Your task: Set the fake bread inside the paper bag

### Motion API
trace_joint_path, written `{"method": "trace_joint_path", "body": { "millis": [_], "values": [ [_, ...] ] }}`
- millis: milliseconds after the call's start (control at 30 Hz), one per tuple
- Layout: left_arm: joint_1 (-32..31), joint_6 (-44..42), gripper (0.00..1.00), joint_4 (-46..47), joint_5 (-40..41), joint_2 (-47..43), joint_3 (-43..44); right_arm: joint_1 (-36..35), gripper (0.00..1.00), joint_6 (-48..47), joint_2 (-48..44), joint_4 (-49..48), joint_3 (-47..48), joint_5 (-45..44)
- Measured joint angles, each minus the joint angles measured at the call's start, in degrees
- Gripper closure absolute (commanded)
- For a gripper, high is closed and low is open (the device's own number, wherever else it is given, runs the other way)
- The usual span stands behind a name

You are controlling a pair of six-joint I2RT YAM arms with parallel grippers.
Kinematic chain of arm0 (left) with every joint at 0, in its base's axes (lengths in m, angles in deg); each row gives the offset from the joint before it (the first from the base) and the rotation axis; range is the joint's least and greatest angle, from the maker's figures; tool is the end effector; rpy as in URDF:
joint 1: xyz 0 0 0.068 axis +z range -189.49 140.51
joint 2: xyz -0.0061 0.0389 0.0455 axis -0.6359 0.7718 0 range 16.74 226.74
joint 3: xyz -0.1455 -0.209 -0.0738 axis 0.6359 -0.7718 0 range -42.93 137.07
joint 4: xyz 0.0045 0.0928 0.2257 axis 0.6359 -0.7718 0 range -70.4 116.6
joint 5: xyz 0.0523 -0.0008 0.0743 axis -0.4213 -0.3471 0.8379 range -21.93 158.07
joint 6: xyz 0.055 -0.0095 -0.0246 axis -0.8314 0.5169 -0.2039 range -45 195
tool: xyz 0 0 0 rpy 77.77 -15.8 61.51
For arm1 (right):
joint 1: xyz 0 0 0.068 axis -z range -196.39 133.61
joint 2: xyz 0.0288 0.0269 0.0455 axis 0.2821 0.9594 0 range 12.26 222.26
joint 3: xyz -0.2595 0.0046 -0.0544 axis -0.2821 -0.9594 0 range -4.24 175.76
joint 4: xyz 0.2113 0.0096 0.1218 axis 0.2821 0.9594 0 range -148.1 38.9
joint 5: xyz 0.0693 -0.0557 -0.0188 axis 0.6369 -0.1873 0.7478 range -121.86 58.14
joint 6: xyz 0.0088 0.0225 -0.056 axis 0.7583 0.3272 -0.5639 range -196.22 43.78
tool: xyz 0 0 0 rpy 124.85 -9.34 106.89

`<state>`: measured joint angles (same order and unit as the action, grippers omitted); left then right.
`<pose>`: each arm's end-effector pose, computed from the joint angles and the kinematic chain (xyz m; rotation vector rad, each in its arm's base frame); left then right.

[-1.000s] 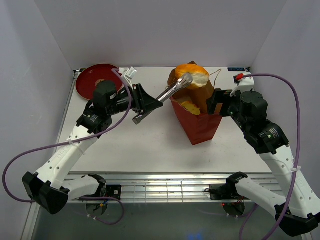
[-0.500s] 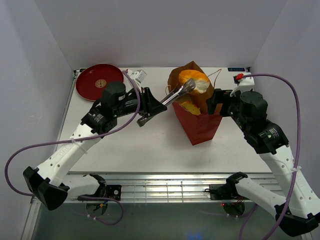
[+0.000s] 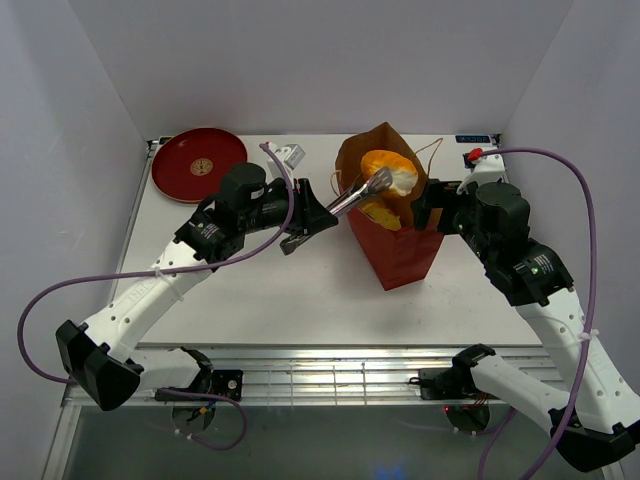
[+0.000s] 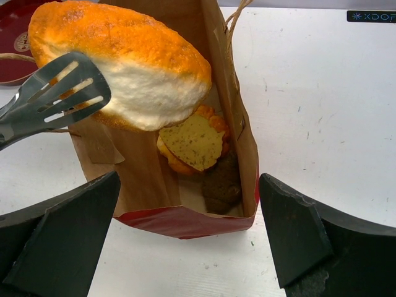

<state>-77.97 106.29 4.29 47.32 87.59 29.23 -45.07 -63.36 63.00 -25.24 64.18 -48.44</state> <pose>0.2012 -0.1805 0.3788 0.3914 2.0570 -1.1289 0.1545 0.0697 0.4069 -0.0495 1.8307 0.2459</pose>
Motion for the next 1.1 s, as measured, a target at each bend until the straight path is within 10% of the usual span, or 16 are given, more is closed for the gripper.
{"method": "trace_joint_path", "body": {
  "millis": [333, 1100],
  "values": [
    [-0.1, -0.3, 0.51, 0.0, -0.1, 0.2, 0.0, 0.0, 0.02, 0.0, 0.0, 0.0, 0.0, 0.0],
    [-0.3, -0.5, 0.44, 0.5, -1.6, 0.2, 0.0, 0.0, 0.02, 0.0, 0.0, 0.0, -0.2, 0.0]
  ]
}}
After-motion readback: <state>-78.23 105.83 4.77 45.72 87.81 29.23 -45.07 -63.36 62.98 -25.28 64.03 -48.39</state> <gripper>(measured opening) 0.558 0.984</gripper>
